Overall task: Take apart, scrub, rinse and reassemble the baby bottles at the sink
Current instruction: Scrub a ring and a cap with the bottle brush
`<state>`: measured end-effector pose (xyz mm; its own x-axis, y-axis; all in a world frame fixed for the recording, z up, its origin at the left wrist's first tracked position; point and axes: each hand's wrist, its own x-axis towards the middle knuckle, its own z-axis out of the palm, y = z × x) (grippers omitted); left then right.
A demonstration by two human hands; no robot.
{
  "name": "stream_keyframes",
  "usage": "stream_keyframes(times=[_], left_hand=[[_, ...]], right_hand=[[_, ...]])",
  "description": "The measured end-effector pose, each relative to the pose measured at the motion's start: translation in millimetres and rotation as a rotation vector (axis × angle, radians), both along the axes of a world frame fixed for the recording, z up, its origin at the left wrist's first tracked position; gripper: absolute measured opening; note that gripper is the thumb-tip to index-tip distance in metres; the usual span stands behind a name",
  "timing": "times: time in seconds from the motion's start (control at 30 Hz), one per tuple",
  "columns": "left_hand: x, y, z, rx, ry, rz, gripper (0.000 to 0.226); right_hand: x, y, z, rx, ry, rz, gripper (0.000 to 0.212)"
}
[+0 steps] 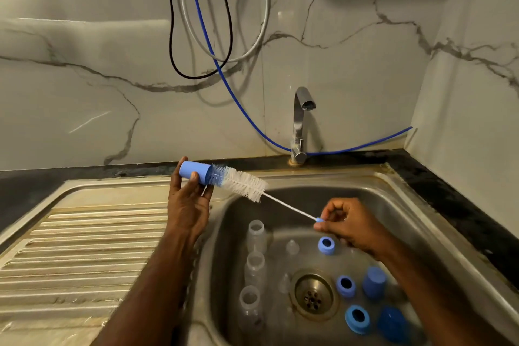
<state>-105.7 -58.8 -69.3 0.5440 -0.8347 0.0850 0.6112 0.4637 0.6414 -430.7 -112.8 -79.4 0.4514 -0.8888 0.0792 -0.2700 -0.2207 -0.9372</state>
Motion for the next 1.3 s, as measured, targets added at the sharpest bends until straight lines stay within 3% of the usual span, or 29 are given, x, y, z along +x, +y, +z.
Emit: stream_keyframes(times=[0.07, 0.17, 0.3, 0.4, 0.47, 0.57, 0.7, 0.77, 0.9, 1.07, 1.3], left_hand=[[0.6, -1.1, -1.3, 0.034, -0.052, 0.035, 0.047], [-0.5, -3.1, -4.0, 0.057, -0.071, 0.029, 0.048], [-3.0, -0.9, -1.6, 0.008, 0.033, -0.068, 0.057], [-1.5, 0.2, -0.7, -0.007, 0.025, -0.052, 0.046], [-0.3, 2.1, -2.8, 0.058, -0.115, 0.019, 0.045], [0.7, -0.8, -9.4, 0.189, -0.498, 0.182, 0.046], [0.0, -2.6, -6.3, 0.202, -0.571, 0.269, 0.049], [-0.4, -3.3, -7.3, 0.194, -0.513, 0.243, 0.049], [-8.8, -6.1, -11.9, 0.136, -0.209, 0.074, 0.051], [-4.4, -5.1, -4.4, 0.085, -0.134, 0.068, 0.049], [-3.1, -4.4, -3.4, 0.116, -0.177, 0.111, 0.049]], right_hand=[[0.8, -9.5, -6.3, -0.161, 0.02, -0.097, 0.017], [-2.1, -19.8, -10.3, -0.301, 0.228, -0.123, 0.014], [-6.6, -4.2, 1.3, 0.095, 0.176, 0.183, 0.04], [-8.5, -2.7, 0.1, 0.06, 0.127, 0.125, 0.025], [-8.0, -9.3, -3.8, -0.121, 0.177, -0.009, 0.013], [-13.0, -23.4, -13.3, -0.282, 0.306, -0.126, 0.003], [-23.0, -33.5, -18.7, -0.36, 0.311, -0.248, 0.003], [-19.4, -29.9, -16.6, -0.367, 0.263, -0.276, 0.005], [-8.8, -20.1, -10.5, -0.381, 0.101, -0.291, 0.018], [-15.2, -21.5, -7.6, -0.396, 0.08, -0.35, 0.018], [-20.4, -28.1, -10.8, -0.402, 0.083, -0.372, 0.018]])
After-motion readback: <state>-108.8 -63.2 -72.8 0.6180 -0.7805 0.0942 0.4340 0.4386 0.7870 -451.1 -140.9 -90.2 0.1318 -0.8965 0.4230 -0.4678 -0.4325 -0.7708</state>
